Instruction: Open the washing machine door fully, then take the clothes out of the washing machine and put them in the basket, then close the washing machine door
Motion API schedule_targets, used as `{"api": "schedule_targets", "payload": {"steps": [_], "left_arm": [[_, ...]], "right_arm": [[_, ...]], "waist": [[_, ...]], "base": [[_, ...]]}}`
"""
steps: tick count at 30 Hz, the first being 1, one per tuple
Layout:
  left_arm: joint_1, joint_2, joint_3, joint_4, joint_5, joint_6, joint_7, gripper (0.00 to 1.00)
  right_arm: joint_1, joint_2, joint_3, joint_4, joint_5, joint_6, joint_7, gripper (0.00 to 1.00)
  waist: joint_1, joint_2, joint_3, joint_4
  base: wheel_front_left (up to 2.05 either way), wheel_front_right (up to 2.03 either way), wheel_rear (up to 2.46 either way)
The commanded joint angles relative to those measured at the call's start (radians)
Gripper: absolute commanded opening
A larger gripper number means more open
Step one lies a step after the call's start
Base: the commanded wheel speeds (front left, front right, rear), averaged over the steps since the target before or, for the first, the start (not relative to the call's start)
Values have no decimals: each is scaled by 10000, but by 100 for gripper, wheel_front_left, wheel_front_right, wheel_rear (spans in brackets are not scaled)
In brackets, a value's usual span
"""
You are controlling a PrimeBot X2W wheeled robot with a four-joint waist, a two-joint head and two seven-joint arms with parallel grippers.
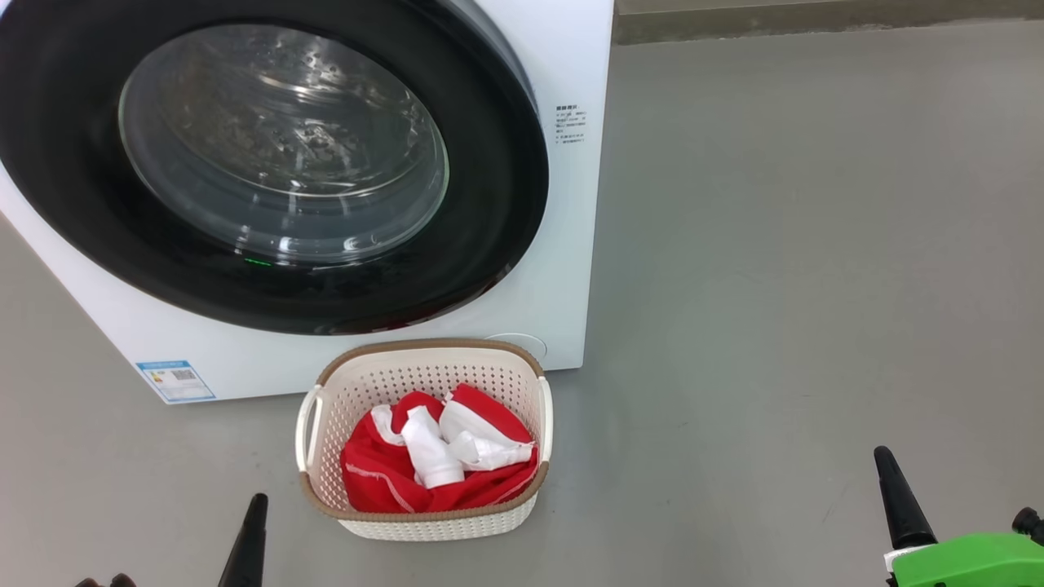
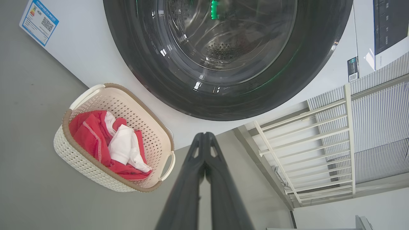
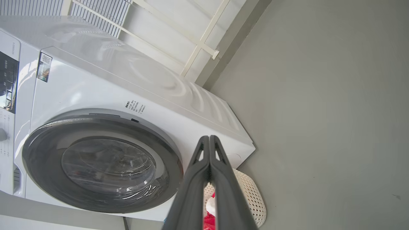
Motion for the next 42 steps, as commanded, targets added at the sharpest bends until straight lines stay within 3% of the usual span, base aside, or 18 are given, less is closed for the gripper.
{"api": "schedule_targets", "payload": {"steps": [1,42], "left_arm": [[-539,61,300,-209,-286,-47,83,0],[-1166,-125,706,-124,-4306,-69,1247,0]], "right_arm": [[-547,-171,159,-299,300,-5,87,0],[-1475,-281,347,-407,4435,-9,1260,0]], "waist": [[-1,0,-4,-8],[-1,0,-105,-201]], "base": [[0,0,0],[0,0,0]]}}
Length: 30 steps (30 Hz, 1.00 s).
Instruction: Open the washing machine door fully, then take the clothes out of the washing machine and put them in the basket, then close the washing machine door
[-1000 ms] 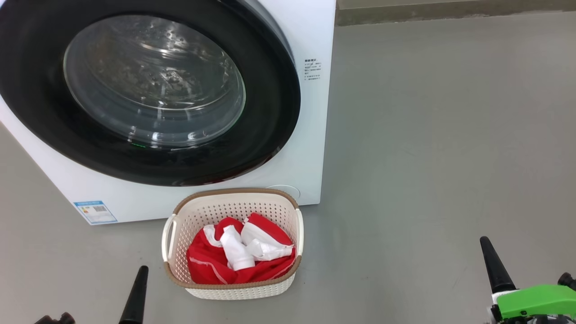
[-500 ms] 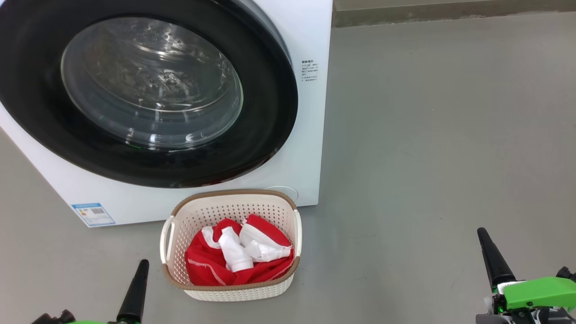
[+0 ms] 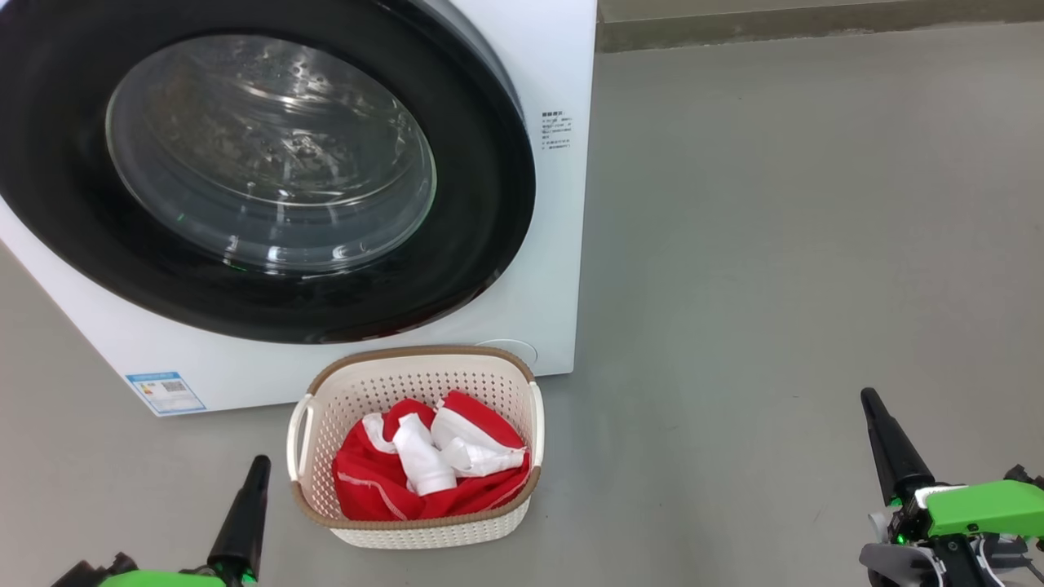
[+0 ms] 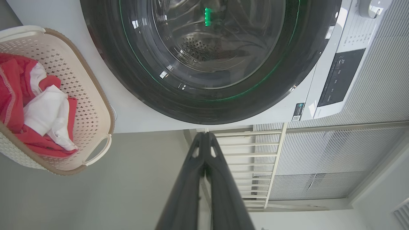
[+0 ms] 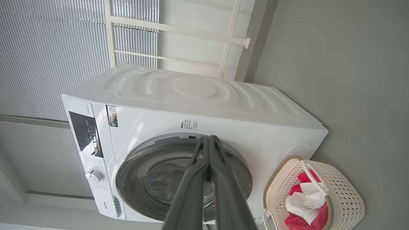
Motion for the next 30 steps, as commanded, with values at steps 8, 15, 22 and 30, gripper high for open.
{"api": "schedule_targets", "payload": {"steps": [8,15,22,30], "left_arm": [[-540,70,404,-194,-497,-71,163,0],[-541,65,411,-194,-491,-71,169,0],[-541,61,417,-193,-486,-71,173,0],[-542,57,424,-193,-480,-71,179,0]], "right_arm": [[-565,-181,277,-321,482,4,162,0],[-565,-181,277,-321,482,4,161,0],[-565,-181,278,-321,482,4,161,0],[-565,-181,278,-321,483,4,161,0]], "waist": [[0,0,-9,-17],[0,0,-9,-17],[0,0,-9,-17],[0,0,-9,-17]], "base": [[0,0,0],[0,0,0],[0,0,0],[0,0,0]]}}
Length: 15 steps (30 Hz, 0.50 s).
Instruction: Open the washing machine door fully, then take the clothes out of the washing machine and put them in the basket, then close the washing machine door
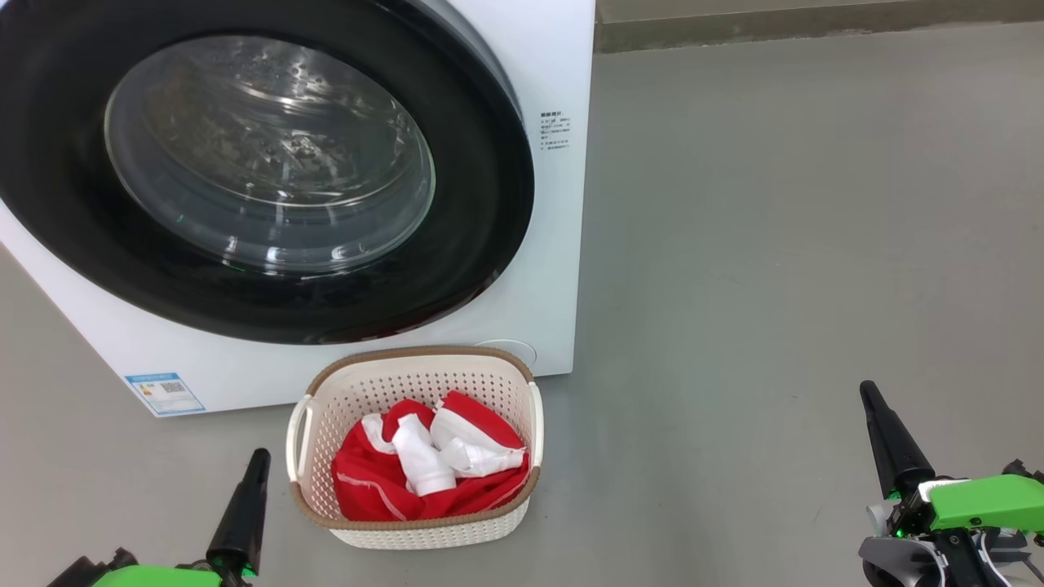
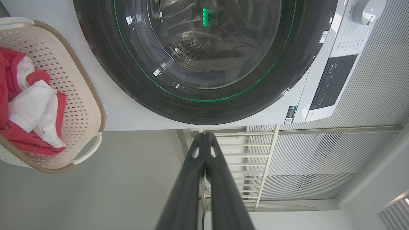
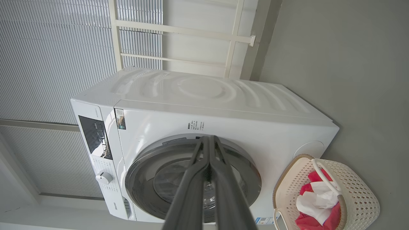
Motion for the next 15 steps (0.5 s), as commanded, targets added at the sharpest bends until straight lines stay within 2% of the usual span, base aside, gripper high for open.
{"api": "schedule_targets", "payload": {"steps": [1,15], "left_arm": [[-403,88,372,-210,-82,-71,46,0],[-404,81,382,-210,-74,-71,54,0]], "right_arm": [[-432,-166,265,-307,23,4,61,0],[-432,-166,265,-307,23,4,60,0]], "waist": [[0,-1,0,0],[0,-1,0,0]], "base": [[0,0,0],[0,0,0]]}}
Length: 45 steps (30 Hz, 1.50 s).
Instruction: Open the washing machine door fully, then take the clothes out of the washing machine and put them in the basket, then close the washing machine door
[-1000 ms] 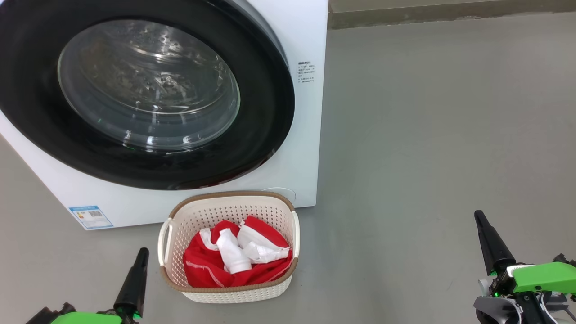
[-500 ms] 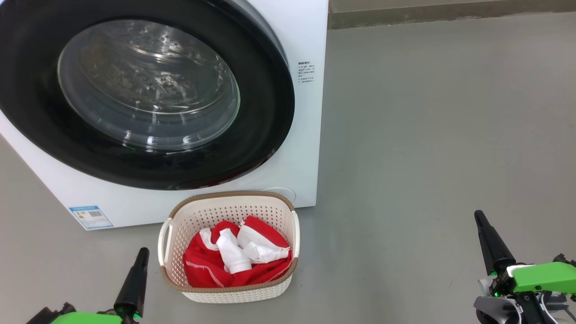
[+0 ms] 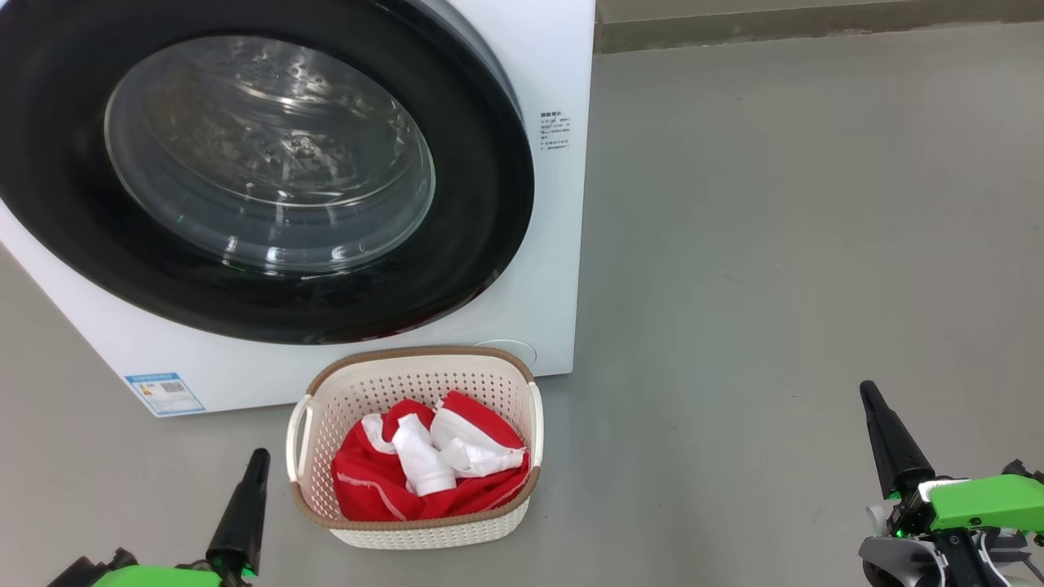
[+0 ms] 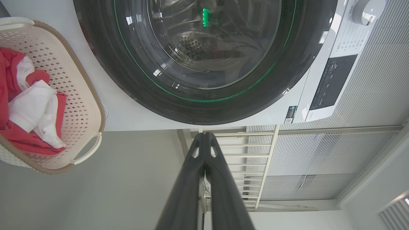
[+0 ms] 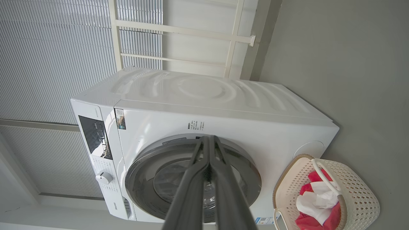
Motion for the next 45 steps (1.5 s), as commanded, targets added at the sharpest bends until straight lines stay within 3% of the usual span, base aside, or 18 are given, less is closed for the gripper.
{"api": "schedule_targets", "payload": {"steps": [1,45], "left_arm": [[-404,86,373,-210,-73,-71,53,0],[-406,72,394,-209,-56,-71,69,0]], "right_arm": [[-432,-166,265,-307,23,4,60,0],[-432,-166,267,-307,24,4,59,0]], "waist": [[0,0,0,0],[0,0,0,0]], "base": [[0,0,0],[0,0,0]]}}
